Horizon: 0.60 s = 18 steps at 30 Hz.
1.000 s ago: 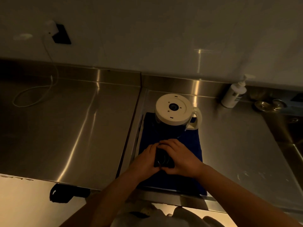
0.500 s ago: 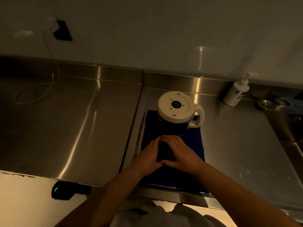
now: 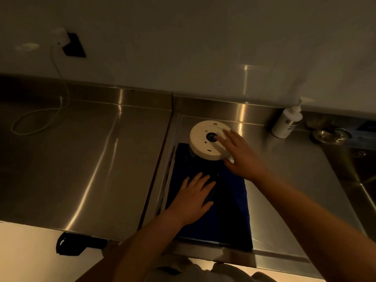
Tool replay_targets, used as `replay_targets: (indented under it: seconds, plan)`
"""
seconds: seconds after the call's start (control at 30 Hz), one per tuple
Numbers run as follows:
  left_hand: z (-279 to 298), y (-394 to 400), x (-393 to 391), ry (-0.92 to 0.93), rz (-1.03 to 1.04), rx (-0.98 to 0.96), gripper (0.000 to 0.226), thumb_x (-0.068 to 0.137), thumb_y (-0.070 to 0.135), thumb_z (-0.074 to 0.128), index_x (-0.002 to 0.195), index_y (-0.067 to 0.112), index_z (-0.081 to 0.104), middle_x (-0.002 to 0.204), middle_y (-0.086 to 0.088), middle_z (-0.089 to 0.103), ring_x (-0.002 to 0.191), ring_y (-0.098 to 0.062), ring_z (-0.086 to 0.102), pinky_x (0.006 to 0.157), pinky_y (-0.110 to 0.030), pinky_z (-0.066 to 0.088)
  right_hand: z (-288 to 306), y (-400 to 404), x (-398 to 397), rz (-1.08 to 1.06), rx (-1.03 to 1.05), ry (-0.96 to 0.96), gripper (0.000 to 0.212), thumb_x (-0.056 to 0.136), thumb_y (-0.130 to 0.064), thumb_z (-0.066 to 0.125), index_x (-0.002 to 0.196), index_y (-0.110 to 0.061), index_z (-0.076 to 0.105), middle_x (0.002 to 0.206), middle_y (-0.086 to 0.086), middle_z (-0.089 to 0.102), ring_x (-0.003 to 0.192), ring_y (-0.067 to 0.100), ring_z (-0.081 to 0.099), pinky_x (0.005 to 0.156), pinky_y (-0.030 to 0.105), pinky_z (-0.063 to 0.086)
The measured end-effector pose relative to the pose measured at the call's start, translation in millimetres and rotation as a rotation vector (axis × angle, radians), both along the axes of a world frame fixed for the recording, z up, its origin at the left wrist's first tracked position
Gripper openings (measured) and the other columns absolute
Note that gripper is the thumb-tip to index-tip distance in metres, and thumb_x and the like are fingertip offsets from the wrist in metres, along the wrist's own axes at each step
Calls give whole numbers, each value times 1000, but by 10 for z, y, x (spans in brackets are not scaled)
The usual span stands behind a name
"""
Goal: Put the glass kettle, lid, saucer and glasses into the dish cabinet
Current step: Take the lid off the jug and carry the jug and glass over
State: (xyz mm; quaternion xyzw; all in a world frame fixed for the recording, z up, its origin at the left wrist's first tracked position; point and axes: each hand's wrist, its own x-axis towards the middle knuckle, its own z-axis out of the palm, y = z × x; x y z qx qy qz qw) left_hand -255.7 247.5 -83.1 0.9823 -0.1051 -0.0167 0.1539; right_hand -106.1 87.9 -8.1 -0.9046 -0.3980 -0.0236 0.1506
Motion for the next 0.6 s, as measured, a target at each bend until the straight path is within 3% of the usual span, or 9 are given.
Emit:
replay_targets:
  seconds: [0.1,0.17,0.4,0.5,0.6]
  plan:
    - [-29,-13,-29,-10,26,31,59,97,46,35,149,26,17,159,2,8,145,-15,-5,116,-43,-5,-128,72,51,44,-178,-31,78,88,-35,59,149,-33,11,159,6,3,145,27,-6,113,42,-8]
    - [-32,-25,-38,-15,34,59,59,97,46,34,150,26,16,159,2,7,145,-16,-6,115,-42,-9,-198,85,58,34,-209,-79,79,89,-40,57,149,-34,7,159,6,1,145,27,-9,111,43,-11]
    - [-12,-37,-61,-11,48,99,58,98,46,30,150,25,13,159,1,5,145,-16,-7,113,-40,-15,-231,-44,223,15,-226,-76,83,87,-51,54,149,-31,3,159,7,0,144,26,-5,115,46,2]
    - [5,-31,-68,-7,37,115,58,98,46,30,150,25,13,159,1,5,145,-16,-6,112,-40,-15,-211,-165,294,-40,-203,-15,90,81,-28,69,149,-33,10,159,8,2,143,36,6,112,46,12]
    - [13,-33,-63,0,45,119,59,98,47,30,150,25,13,159,1,6,145,-16,-6,112,-40,-15,-193,-171,274,-47,-172,-43,91,78,-6,67,149,-34,17,158,10,11,138,36,18,108,47,28]
